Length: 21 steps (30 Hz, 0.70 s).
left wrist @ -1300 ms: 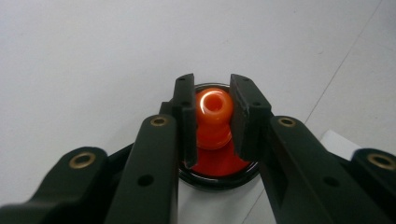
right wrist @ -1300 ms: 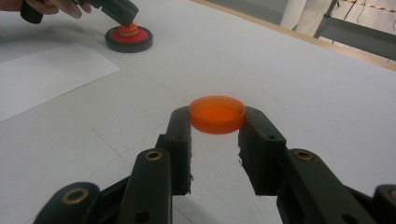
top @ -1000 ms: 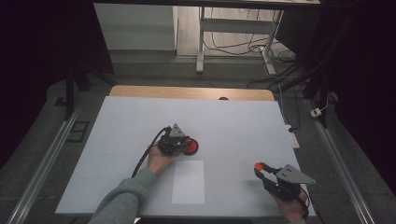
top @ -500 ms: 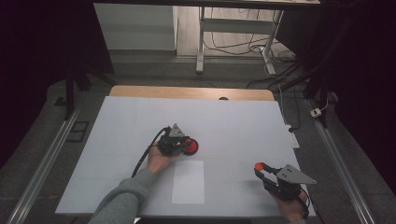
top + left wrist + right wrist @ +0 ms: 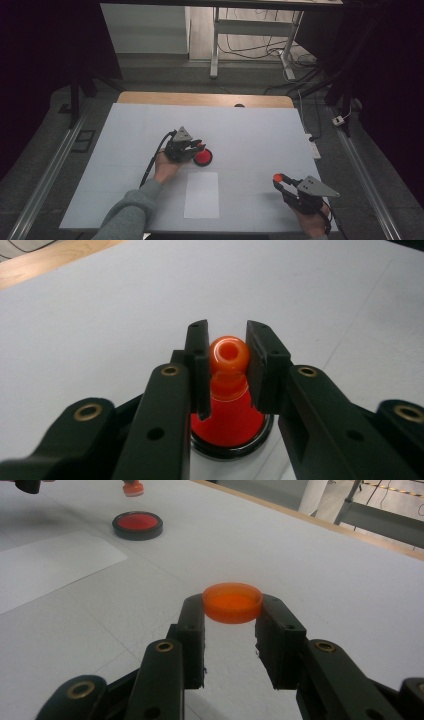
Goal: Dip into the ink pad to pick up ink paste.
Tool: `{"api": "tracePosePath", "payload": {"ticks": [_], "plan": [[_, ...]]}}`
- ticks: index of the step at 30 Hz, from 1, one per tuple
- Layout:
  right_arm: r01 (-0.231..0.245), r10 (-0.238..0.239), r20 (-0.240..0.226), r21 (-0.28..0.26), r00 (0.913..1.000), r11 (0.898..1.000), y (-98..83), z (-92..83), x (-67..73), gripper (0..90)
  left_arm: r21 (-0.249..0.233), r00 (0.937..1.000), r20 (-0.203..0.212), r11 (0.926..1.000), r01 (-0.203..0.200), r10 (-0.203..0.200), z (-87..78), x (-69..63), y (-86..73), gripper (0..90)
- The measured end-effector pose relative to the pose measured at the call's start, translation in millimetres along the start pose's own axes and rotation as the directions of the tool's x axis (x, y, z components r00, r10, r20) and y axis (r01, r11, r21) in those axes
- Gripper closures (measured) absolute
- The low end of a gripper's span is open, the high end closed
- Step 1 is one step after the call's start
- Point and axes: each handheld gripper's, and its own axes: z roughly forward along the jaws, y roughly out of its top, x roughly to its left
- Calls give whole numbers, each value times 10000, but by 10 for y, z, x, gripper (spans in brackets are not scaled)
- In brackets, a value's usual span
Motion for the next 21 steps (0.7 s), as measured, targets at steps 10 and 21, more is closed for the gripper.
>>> {"api": "tracePosePath", "payload": {"ticks": [10,21], "plan": [[-37,37,-51,29,10000,10000,-10,17,-13,647,-310,9985,534,9994,158,-141,-150,25,43,729],[15,-15,-60,47,10000,10000,-6,23,-4,647,-385,9926,1206,9992,-123,168,-340,-79,105,728]]}}
